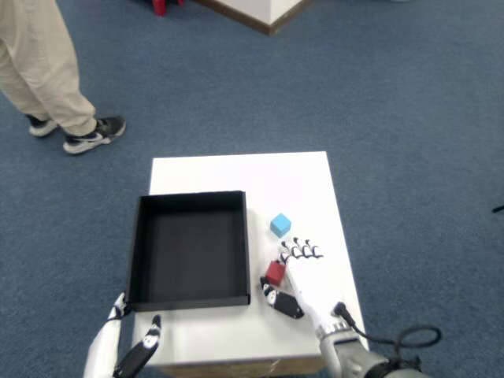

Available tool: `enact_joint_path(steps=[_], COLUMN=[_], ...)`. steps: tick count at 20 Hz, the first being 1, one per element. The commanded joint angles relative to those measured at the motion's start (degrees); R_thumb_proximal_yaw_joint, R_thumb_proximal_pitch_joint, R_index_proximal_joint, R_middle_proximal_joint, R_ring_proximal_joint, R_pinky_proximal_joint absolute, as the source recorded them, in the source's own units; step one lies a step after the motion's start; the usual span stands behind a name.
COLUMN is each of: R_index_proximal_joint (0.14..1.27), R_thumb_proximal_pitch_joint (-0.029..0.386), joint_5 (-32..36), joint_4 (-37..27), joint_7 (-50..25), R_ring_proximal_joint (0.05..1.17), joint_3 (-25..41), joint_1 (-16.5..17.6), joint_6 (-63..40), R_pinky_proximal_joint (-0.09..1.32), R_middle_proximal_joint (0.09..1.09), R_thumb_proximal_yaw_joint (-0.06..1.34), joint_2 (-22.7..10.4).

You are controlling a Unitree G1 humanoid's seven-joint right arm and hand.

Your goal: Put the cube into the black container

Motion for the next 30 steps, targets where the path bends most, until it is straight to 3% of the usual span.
enact_joint_path(steps=[1,5,7,9,11,12,14,30], R_index_proximal_joint=[0.69,0.75,0.77,0.82,0.97,1.08,1.15,1.13], R_thumb_proximal_pitch_joint=[0.22,0.122,0.106,0.108,0.124,0.138,0.15,0.155], joint_5=[-1.1,-2.02,-2.26,-2.25,-2.04,-1.79,-1.21,-1.21], joint_4=[1.43,2.68,2.86,2.96,2.94,2.87,2.71,2.39], joint_7=[-1.75,-2.01,-1.98,-2.01,-2.29,-2.64,-3.37,-8.86], R_ring_proximal_joint=[0.13,0.17,0.18,0.19,0.19,0.2,0.21,0.22], joint_3=[-0.69,-0.66,-0.65,-0.68,-0.74,-0.79,-0.92,-0.68], joint_1=[-0.95,-0.7,-0.53,-0.38,-0.25,-0.17,0.05,-0.71], joint_6=[-1.7,-1.62,-1.48,-1.42,-1.44,-1.55,-1.95,-4.24], R_pinky_proximal_joint=[-0.04,-0.02,-0.02,-0.01,0.0,0.0,0.02,0.02], R_middle_proximal_joint=[0.23,0.28,0.29,0.3,0.33,0.35,0.37,0.39], R_thumb_proximal_yaw_joint=[0.7,0.74,0.76,0.8,0.93,1.07,1.2,1.23], joint_2=[-0.26,-0.27,-0.28,-0.31,-0.35,-0.38,-0.39,-0.28])
